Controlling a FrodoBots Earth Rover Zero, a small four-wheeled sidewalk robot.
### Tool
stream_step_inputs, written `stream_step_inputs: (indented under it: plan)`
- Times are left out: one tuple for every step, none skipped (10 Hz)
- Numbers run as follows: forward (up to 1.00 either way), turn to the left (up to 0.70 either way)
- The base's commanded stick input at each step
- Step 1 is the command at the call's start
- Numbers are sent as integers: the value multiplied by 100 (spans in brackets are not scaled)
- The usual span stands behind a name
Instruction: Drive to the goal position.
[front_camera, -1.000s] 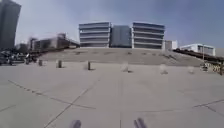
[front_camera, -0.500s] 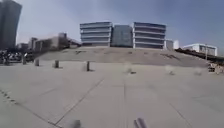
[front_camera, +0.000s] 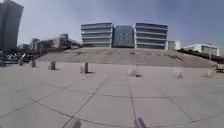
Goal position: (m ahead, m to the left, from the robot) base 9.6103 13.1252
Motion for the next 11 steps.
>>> stream_step_inputs:
  plan:
    - [0,0]
    - [0,0]
    - [0,0]
    - [0,0]
    - [51,0]
    - [100,0]
    - [100,0]
    - [100,0]
    - [100,0]
    - [100,0]
    - [100,0]
